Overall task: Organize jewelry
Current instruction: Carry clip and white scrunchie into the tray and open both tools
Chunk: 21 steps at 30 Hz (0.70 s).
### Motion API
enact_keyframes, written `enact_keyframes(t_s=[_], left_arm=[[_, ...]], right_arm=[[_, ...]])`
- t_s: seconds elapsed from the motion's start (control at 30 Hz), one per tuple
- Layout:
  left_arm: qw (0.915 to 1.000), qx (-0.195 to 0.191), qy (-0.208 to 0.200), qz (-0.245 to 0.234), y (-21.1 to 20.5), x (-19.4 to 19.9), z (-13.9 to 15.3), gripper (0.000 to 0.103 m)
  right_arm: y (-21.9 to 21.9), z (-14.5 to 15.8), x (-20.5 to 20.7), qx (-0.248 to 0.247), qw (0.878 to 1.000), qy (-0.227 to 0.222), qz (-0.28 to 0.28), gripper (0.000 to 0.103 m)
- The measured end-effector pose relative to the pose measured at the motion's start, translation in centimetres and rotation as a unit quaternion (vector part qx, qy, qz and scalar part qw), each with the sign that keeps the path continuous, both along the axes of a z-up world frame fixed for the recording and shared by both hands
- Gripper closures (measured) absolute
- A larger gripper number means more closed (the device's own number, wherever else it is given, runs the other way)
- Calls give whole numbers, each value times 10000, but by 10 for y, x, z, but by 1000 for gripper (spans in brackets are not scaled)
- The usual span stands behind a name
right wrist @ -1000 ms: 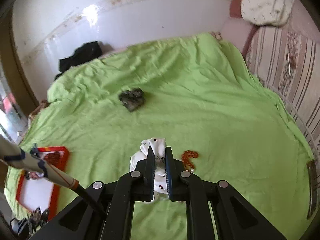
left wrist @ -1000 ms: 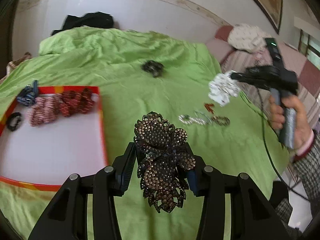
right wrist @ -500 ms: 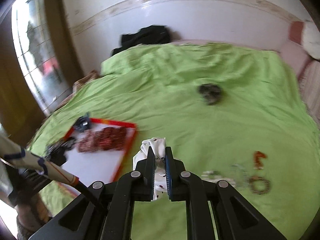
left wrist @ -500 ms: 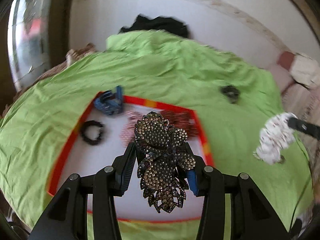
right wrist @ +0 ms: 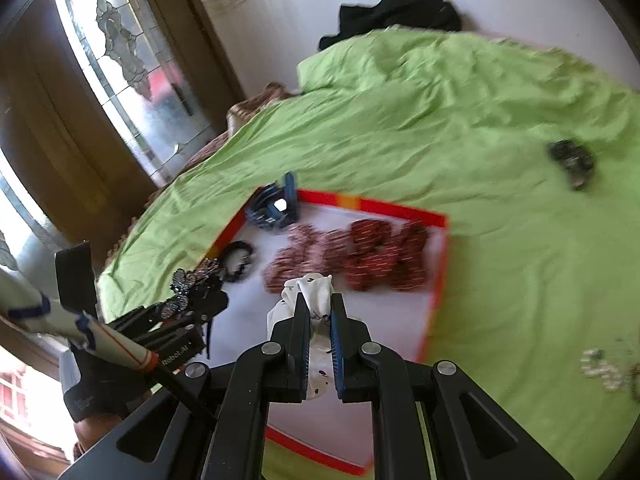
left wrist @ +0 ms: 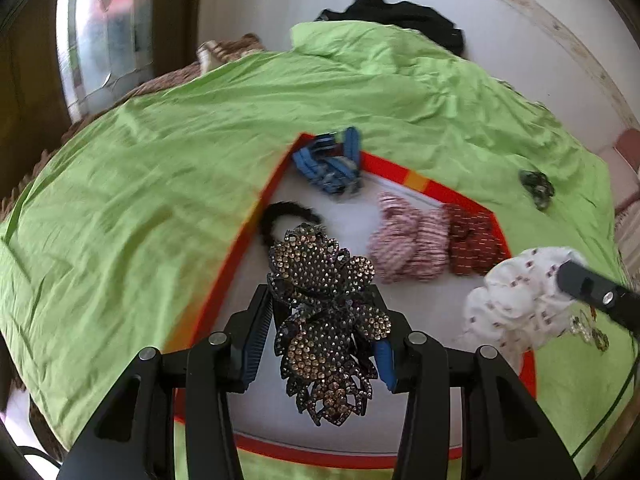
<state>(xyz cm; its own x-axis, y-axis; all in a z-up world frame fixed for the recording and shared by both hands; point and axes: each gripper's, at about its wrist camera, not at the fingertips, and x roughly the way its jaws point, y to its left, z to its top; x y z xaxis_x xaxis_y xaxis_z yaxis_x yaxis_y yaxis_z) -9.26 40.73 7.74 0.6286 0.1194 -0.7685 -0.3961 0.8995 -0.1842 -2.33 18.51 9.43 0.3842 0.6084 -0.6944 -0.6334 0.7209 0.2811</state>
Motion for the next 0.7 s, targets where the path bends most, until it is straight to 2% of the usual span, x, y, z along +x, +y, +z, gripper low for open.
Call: enact_keyframes(t_s=[0.1,0.3,0.5,0.7], left_arm=[[9999,-61,63,87,7,0,-4,58],[9993,218,223,227,5,5,-8,58],[9989,186,335,286,8,6,-13,58],[9992,23,221,329,10,3,-13,58]], right_arm=[[15,-17,3,-21,9997,205,96,93],[25,-43,7,-252,9990,346,140,93],[24,-56,1,-371,9980,456,246,93],[31,-62,-16,-351,9966,538,511,93]])
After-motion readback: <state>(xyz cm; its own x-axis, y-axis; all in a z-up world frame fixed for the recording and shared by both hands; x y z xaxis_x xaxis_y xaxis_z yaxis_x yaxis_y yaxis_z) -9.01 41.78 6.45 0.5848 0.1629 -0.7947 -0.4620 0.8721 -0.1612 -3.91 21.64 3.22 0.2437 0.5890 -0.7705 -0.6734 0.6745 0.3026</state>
